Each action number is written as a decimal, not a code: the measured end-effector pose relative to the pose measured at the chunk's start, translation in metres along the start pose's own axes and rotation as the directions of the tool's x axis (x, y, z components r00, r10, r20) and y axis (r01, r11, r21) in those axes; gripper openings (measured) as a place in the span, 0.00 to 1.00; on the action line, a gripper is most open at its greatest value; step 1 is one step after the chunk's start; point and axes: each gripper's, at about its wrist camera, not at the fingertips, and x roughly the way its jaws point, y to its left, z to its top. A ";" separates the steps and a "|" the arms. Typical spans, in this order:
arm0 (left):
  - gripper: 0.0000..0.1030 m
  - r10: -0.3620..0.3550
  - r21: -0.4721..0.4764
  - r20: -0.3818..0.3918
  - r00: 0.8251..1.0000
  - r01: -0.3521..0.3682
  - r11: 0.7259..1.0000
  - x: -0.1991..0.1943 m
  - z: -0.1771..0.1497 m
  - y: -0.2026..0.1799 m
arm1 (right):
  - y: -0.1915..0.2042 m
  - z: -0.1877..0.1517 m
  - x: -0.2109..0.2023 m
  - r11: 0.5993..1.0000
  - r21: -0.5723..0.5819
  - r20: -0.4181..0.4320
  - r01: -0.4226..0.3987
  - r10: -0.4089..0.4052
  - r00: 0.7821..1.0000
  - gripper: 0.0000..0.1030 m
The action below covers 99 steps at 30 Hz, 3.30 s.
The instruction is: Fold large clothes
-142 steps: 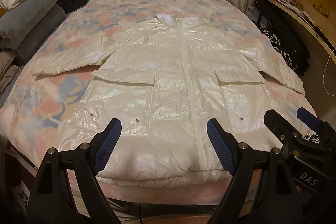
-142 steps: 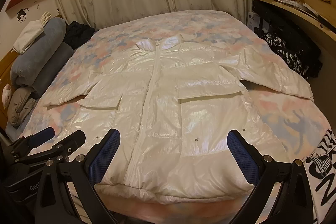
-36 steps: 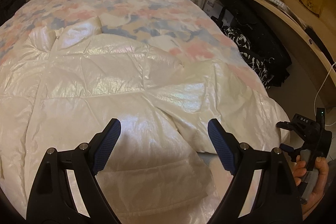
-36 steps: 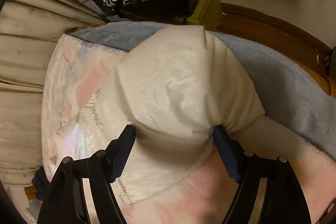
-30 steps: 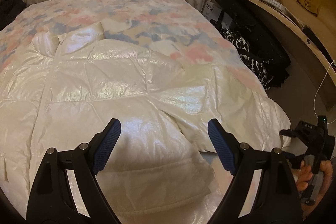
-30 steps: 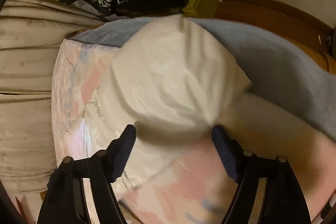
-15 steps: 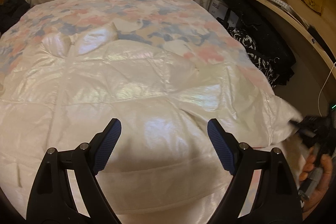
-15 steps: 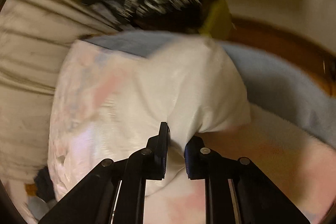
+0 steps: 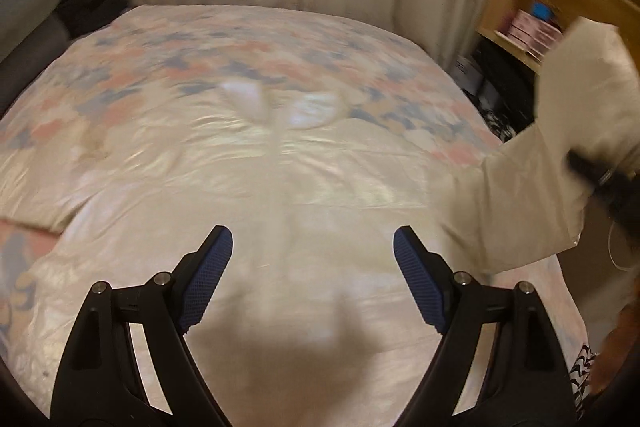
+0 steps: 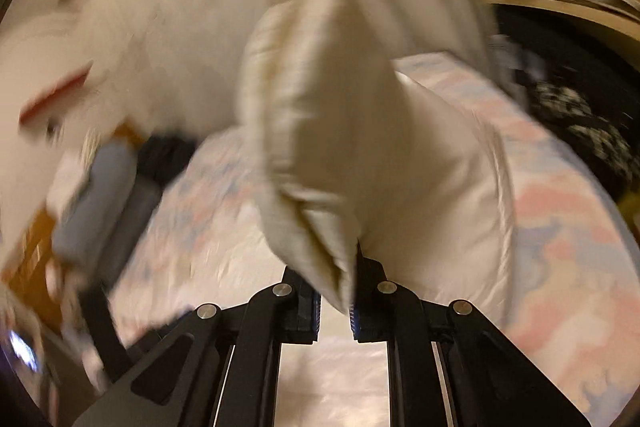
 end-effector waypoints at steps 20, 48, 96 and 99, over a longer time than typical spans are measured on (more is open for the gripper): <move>0.79 -0.368 -0.259 -0.124 0.922 0.328 0.908 0.033 -0.058 0.091 | 0.115 -0.172 0.089 0.830 -0.523 -0.129 0.196 -0.304 0.944 0.77; 0.03 -0.155 0.191 -0.034 0.987 0.159 0.969 0.039 0.026 0.008 | -0.019 -0.221 -0.001 0.990 0.000 -0.113 0.144 -0.143 0.983 0.77; 0.12 0.068 0.091 -0.227 0.972 -0.048 0.995 0.199 0.052 0.120 | -0.172 0.028 0.194 0.938 0.170 -0.287 0.301 -0.245 0.926 0.27; 0.12 0.081 0.104 -0.223 0.971 -0.059 0.993 0.195 0.048 0.119 | -0.177 0.023 0.204 0.926 0.180 -0.333 0.333 -0.261 0.906 0.45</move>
